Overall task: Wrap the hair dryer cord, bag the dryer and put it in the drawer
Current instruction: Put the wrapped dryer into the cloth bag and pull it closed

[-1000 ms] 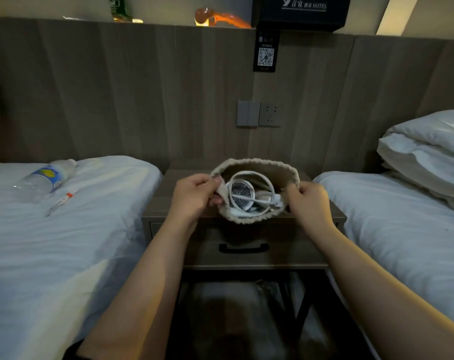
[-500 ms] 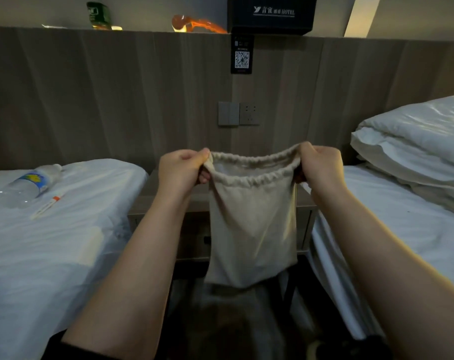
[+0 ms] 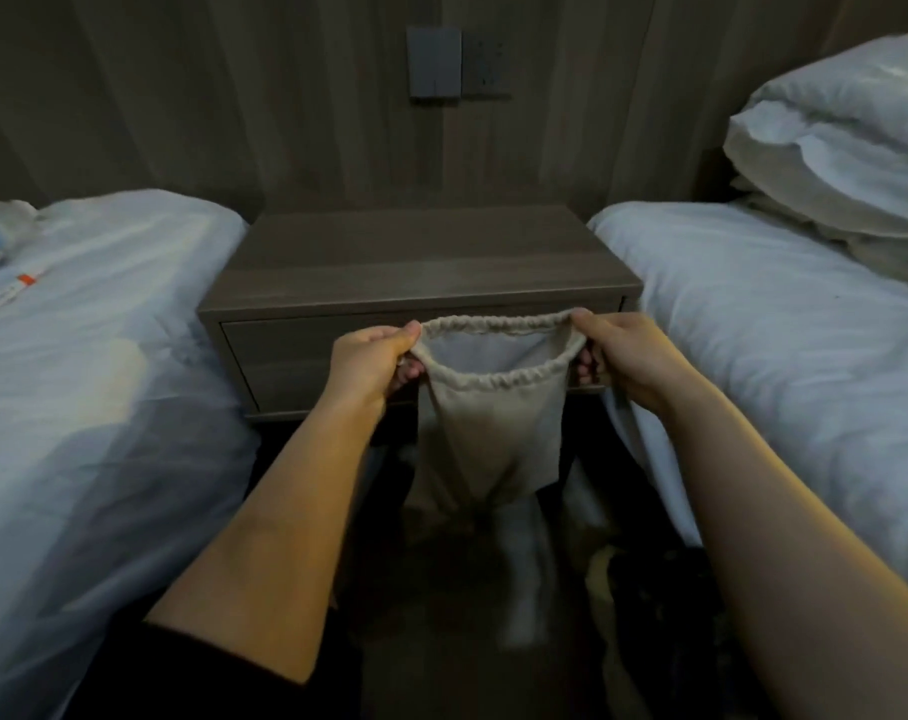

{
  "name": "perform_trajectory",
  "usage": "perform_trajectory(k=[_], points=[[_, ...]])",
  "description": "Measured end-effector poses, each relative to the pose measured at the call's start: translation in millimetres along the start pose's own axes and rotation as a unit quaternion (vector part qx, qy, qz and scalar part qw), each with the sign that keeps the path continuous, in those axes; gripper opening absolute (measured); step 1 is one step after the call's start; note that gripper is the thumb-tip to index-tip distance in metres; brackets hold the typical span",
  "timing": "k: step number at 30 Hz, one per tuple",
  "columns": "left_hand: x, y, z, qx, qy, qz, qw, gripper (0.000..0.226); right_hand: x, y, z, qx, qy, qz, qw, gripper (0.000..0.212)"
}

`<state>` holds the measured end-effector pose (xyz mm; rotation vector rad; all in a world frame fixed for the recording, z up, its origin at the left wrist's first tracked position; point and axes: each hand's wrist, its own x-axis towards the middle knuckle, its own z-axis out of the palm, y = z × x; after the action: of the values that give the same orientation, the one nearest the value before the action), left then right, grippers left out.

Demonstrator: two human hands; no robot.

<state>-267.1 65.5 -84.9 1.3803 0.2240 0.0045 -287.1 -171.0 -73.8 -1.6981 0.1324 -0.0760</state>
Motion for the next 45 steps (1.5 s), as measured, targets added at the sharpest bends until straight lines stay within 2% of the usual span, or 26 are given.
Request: perform_trajectory(k=[3,5,9,13,18,22,24,26,29,31,32,33,34,35,36,37,38,40,42,44,45], points=[[6.5,-9.1,0.2,-0.055,0.009,-0.020,0.998,0.020,7.1,9.5,-9.1,-0.022,-0.082,0.011,0.996,0.039],[10.5,-9.0,-3.0,-0.101,0.014,-0.034,0.994,0.015,11.9,10.6,-10.5,-0.013,-0.091,0.010,0.996,0.039],[18.2,-5.3,-8.0,-0.111,0.030,-0.040,0.993,0.013,23.4,10.4,-10.5,0.013,0.026,0.042,0.999,0.040],[24.2,-7.3,-9.1,-0.064,0.060,-0.018,0.996,0.018,36.4,22.4,-7.0,0.106,0.133,0.056,0.984,0.038],[26.3,-7.6,-11.2,-0.083,0.095,-0.012,0.992,0.021,34.8,18.0,-18.5,0.257,0.274,0.087,0.923,0.032],[34.8,-8.7,-26.7,-0.151,0.160,-0.038,0.975,0.016,22.5,28.9,-34.5,0.190,0.318,0.071,0.926,0.028],[36.1,-11.7,-31.5,-0.176,0.152,-0.051,0.971,0.016,22.5,27.8,-31.4,0.204,0.317,0.041,0.925,0.027],[36.3,-12.4,-31.1,-0.149,0.102,-0.070,0.981,0.029,27.8,18.6,-22.7,0.269,0.277,0.005,0.922,0.030],[31.2,-9.6,-25.8,0.058,0.006,-0.066,0.996,0.036,30.7,8.3,-6.3,0.328,0.152,-0.045,0.931,0.036],[27.8,-8.3,-25.8,0.236,-0.013,-0.034,0.971,0.033,26.1,8.8,6.0,0.288,0.059,-0.077,0.953,0.040],[26.0,-8.6,-26.7,0.346,-0.009,-0.001,0.938,0.028,22.9,9.2,11.1,0.265,0.017,-0.089,0.960,0.041],[23.8,-9.3,-28.2,0.474,-0.008,0.033,0.880,0.024,20.1,8.7,16.1,0.246,-0.020,-0.100,0.964,0.040],[19.4,-9.4,-27.1,0.594,-0.012,0.050,0.802,0.022,17.6,7.6,20.4,0.235,-0.050,-0.108,0.965,0.040],[14.0,-10.7,-23.0,0.674,-0.016,0.064,0.736,0.022,15.7,5.9,24.0,0.231,-0.072,-0.113,0.964,0.039],[9.9,-14.2,-16.7,0.702,-0.032,0.084,0.706,0.025,14.2,3.1,26.7,0.234,-0.086,-0.116,0.961,0.039],[6.7,-19.6,-10.3,0.695,-0.067,0.104,0.708,0.031,13.1,0.9,28.3,0.242,-0.095,-0.117,0.959,0.039],[3.3,-26.9,-3.6,0.667,-0.118,0.115,0.727,0.041,11.6,-1.5,29.0,0.250,-0.102,-0.116,0.956,0.039],[-6.8,-40.4,8.9,0.601,-0.232,0.087,0.760,0.067,9.8,-5.1,28.1,0.266,-0.113,-0.116,0.950,0.039],[-14.6,-53.4,18.4,0.603,-0.290,0.056,0.741,0.080,7.7,-8.6,26.8,0.280,-0.121,-0.116,0.945,0.039],[-16.8,-63.2,23.3,0.626,-0.288,0.072,0.721,0.060,5.9,-10.6,26.6,0.296,-0.117,-0.108,0.942,0.039],[-16.9,-65.9,25.0,0.623,-0.276,0.091,0.726,0.046,5.3,-11.6,25.9,0.304,-0.112,-0.102,0.941,0.039]])
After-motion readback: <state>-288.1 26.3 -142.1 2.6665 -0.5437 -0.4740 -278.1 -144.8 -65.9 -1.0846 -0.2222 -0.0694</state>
